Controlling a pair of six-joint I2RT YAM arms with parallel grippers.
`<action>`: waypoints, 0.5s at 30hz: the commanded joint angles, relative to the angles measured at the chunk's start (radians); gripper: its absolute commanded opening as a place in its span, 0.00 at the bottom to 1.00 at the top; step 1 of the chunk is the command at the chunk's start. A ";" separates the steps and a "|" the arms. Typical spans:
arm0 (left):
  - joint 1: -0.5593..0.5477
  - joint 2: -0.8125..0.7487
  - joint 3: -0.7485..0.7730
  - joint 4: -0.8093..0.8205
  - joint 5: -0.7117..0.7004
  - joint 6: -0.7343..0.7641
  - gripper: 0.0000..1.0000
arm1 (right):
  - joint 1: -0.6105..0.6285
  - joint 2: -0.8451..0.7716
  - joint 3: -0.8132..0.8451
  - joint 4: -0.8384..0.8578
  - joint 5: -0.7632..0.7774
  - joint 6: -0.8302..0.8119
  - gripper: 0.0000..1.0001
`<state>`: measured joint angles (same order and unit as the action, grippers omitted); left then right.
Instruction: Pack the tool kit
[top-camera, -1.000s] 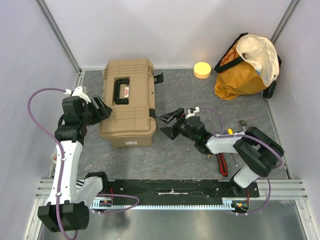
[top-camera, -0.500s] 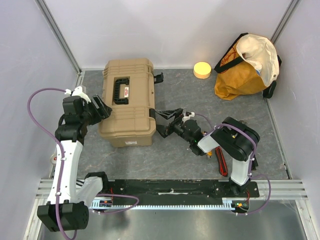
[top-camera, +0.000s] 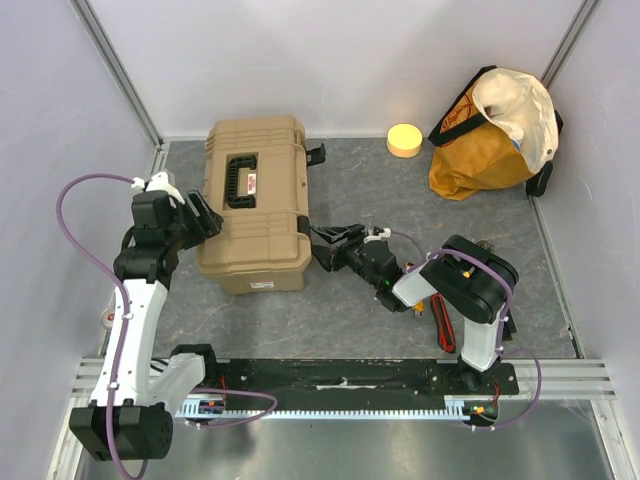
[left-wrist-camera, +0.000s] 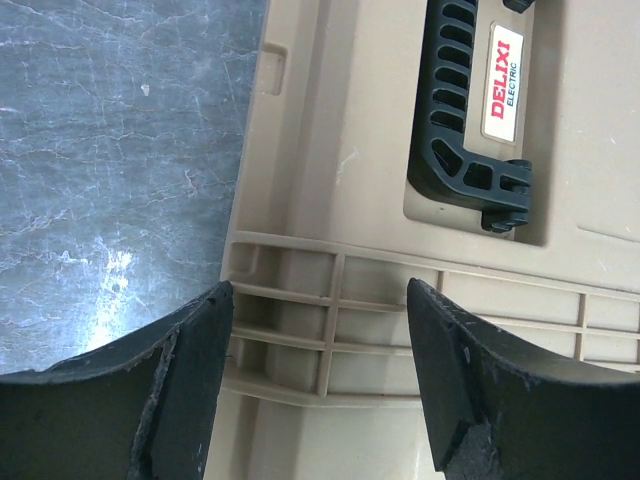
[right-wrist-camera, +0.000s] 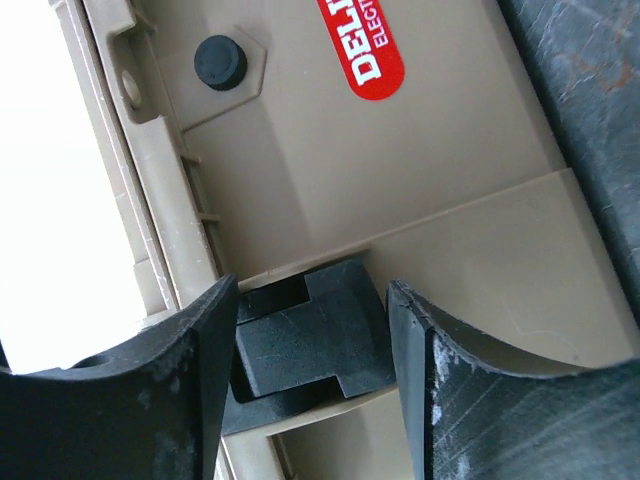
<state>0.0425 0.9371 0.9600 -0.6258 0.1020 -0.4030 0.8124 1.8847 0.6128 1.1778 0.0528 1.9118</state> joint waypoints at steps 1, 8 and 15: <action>-0.085 0.054 -0.040 -0.106 0.145 -0.103 0.74 | 0.062 -0.104 0.055 0.347 -0.096 -0.124 0.61; -0.118 0.062 -0.038 -0.107 0.116 -0.109 0.73 | 0.060 -0.151 0.033 0.253 -0.068 -0.204 0.45; -0.131 0.068 -0.023 -0.124 0.099 -0.109 0.73 | 0.062 -0.116 0.015 0.263 -0.083 -0.165 0.87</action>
<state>-0.0277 0.9504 0.9680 -0.6266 0.0151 -0.4114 0.8165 1.8313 0.5945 1.0729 0.1040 1.7172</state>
